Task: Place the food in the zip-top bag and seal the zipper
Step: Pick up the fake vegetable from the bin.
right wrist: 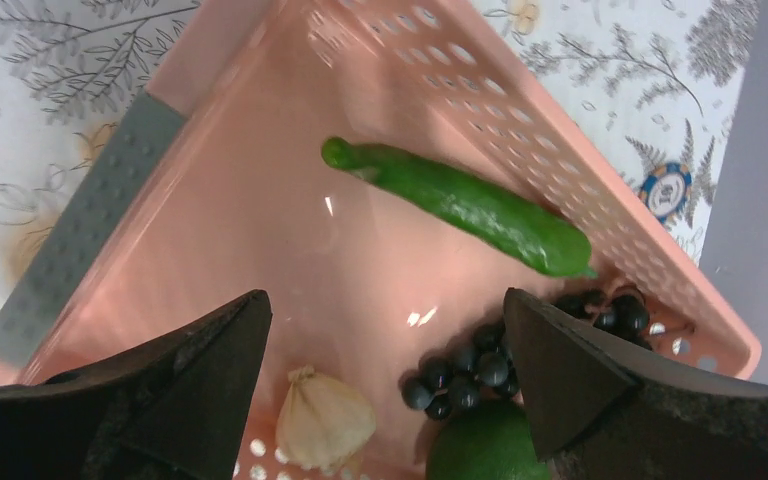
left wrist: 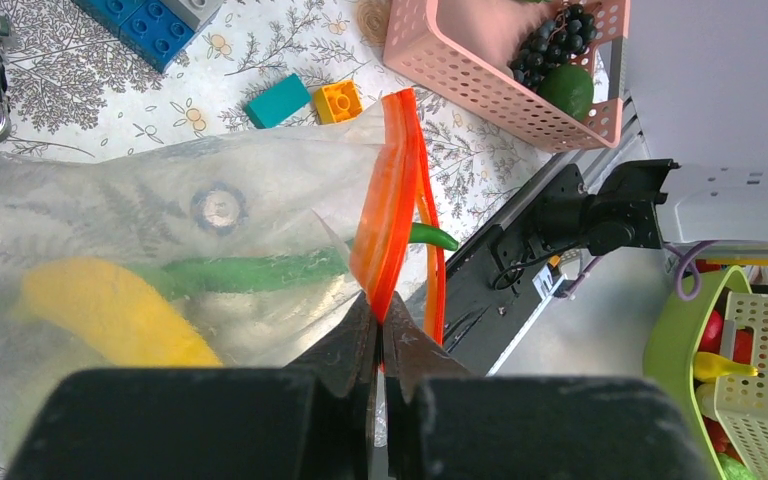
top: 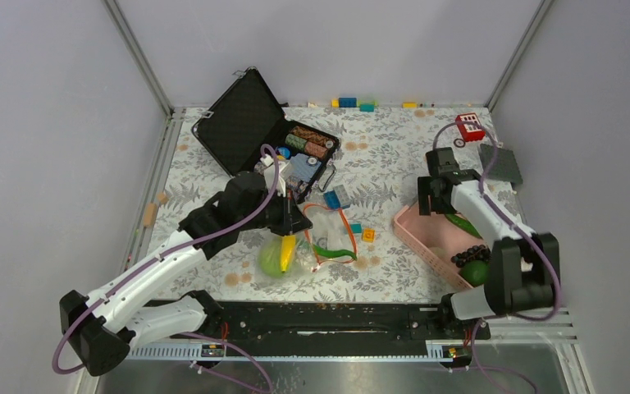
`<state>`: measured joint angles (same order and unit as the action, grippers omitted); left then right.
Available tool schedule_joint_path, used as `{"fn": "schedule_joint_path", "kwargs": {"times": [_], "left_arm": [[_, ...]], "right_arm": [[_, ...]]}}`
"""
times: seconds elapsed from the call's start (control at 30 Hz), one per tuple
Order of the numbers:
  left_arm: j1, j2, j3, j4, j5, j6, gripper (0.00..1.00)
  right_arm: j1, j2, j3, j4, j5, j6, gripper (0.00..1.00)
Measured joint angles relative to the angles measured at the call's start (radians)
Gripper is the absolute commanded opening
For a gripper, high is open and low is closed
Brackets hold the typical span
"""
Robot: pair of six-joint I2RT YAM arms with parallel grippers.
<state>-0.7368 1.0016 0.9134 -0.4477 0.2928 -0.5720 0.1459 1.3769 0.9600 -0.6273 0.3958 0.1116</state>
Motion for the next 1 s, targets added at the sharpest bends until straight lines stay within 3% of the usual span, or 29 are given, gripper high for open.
{"fn": "schedule_joint_path", "kwargs": {"times": [0.1, 0.2, 0.4, 1.0], "left_arm": [[0.0, 0.004, -0.006, 0.003, 0.0, 0.006, 0.0], [0.0, 0.004, -0.008, 0.003, 0.0, 0.015, 0.0], [0.0, 0.004, -0.008, 0.008, -0.001, 0.026, 0.0], [0.0, -0.004, -0.022, 0.021, -0.001, 0.026, 0.0]], "right_arm": [[-0.002, 0.126, 0.02, 0.03, -0.007, -0.094, 0.87], [-0.003, 0.193, 0.038, 0.061, -0.018, -0.158, 0.76], [-0.014, 0.287, 0.053, 0.139, -0.021, -0.264, 0.71], [-0.054, 0.318, 0.027, 0.245, -0.02, -0.346, 0.58]]}}
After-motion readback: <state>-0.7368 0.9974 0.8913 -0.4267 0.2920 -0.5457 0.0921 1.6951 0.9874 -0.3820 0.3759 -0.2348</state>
